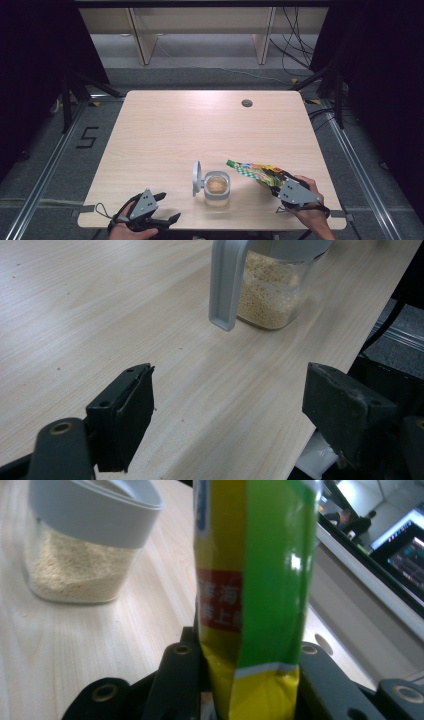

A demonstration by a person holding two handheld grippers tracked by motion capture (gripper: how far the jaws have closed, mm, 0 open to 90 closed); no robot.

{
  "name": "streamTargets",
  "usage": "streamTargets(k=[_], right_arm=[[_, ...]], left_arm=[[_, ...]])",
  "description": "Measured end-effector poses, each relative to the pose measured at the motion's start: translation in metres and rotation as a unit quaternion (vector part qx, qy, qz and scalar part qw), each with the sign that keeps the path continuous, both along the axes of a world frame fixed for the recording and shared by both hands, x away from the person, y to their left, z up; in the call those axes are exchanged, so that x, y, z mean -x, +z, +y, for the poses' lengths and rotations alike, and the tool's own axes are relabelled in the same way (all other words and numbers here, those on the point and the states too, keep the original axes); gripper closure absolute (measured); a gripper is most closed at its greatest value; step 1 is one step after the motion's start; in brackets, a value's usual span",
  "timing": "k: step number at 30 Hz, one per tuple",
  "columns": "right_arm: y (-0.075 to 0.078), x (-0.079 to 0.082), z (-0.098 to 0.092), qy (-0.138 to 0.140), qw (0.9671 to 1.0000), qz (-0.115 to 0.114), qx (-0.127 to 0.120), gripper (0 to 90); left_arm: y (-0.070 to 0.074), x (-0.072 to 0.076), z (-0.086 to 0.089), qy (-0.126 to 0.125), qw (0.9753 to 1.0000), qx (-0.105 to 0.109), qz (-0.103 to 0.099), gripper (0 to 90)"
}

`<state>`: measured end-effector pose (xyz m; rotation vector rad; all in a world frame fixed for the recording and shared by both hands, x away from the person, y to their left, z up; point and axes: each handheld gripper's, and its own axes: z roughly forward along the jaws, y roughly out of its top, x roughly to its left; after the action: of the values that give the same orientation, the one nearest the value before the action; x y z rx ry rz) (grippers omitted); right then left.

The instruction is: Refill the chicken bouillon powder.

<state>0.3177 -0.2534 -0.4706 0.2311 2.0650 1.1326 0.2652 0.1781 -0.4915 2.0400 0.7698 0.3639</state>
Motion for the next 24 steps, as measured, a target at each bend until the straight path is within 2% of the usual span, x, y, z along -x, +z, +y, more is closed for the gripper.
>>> streamTargets(k=[3,4,5,6,15,17,21,22,23,24], right_arm=[[-0.004,-0.003,-0.005,-0.005,0.9996,0.025,-0.008,76.7],[-0.004,-0.003,-0.005,-0.005,0.9996,0.025,-0.008,76.7],[-0.006,-0.003,-0.005,-0.010,0.9995,0.024,-0.018,76.9],[-0.005,-0.003,-0.007,-0.014,0.9990,0.037,-0.023,77.0],[-0.004,-0.003,-0.012,-0.040,0.9965,0.054,-0.049,77.1],[-0.003,-0.002,-0.015,-0.051,0.9955,0.056,-0.057,77.2],[-0.003,0.000,-0.017,-0.057,0.9944,0.060,-0.065,77.2],[-0.002,0.000,-0.019,-0.062,0.9943,0.057,-0.065,77.2],[-0.003,0.000,-0.018,-0.064,0.9930,0.067,-0.073,77.3],[-0.003,0.001,-0.020,-0.073,0.9917,0.073,-0.076,77.3]], left_arm=[[0.000,0.000,0.000,0.000,1.0000,-0.001,0.000,20.1],[0.000,0.000,0.000,-0.001,1.0000,-0.001,-0.001,20.1],[0.000,0.000,0.000,0.000,1.0000,-0.001,-0.001,20.0],[0.000,0.000,0.000,-0.002,1.0000,-0.002,0.002,20.1],[0.000,0.000,0.000,0.001,1.0000,0.000,-0.002,20.1],[0.001,0.000,0.001,0.003,1.0000,-0.006,-0.004,20.1],[0.000,0.000,0.000,-0.002,1.0000,0.001,0.002,20.1],[0.000,-0.001,0.001,0.001,1.0000,-0.005,-0.008,20.1],[0.001,0.000,0.001,0.000,0.9999,-0.011,-0.005,20.1],[0.000,0.000,0.000,0.004,1.0000,0.000,-0.003,20.0]])
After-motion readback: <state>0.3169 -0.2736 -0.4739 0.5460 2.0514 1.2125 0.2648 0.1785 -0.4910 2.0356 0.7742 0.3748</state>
